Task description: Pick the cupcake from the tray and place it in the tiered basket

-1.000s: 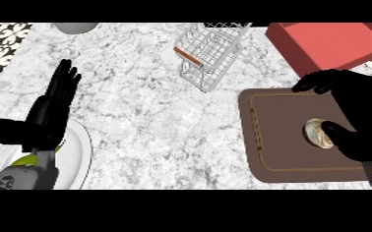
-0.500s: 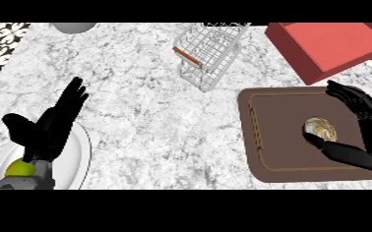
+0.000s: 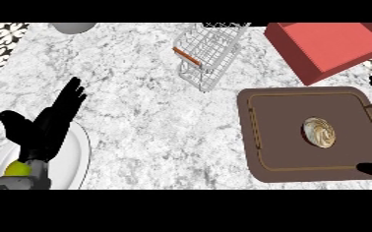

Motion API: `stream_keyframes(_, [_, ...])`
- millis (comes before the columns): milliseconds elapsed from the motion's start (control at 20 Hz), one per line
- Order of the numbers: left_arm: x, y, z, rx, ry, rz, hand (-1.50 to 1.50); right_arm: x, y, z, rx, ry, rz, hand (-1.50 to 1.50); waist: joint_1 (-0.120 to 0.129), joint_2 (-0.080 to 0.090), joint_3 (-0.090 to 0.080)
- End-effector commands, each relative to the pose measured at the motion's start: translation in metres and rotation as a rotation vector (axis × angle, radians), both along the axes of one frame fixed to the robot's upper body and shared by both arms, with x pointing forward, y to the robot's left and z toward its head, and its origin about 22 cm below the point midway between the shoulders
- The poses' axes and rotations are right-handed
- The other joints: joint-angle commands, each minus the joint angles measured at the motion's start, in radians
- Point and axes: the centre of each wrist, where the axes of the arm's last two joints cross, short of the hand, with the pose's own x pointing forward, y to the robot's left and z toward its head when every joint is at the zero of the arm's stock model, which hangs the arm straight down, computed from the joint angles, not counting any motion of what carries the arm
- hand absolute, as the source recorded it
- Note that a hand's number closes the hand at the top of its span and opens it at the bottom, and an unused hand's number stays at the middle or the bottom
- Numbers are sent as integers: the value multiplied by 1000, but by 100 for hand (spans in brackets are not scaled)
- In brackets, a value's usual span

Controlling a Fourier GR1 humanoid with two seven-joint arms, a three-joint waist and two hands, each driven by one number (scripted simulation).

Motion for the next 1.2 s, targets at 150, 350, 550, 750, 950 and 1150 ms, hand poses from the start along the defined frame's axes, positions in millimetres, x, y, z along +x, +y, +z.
stream_keyframes(150, [-3, 0, 1, -5, 0, -27, 0, -15, 31, 34, -368, 341, 77, -150, 18, 2, 0])
stream_keyframes(350, [-13, -2, 7, -20, 7, -36, 0, -18, 61, 42, -347, 369, 42, -150, 31, 3, 3])
stream_keyframes(550, [11, -11, 13, -19, -5, -13, 0, -18, 70, 15, -334, 354, -35, -150, 22, 6, 4])
stream_keyframes(750, [14, -1, 11, -25, 8, -23, 0, -17, 75, -4, -347, 391, -69, -150, 18, 5, 5])
stream_keyframes(950, [2, 2, 7, -8, -8, -34, 0, 11, 76, -30, -373, 420, -128, -150, 30, 6, 5])
stream_keyframes(1150, [-7, -12, 8, -6, -6, -8, 0, -7, 66, -55, -388, 394, -117, -150, 21, 4, 5])
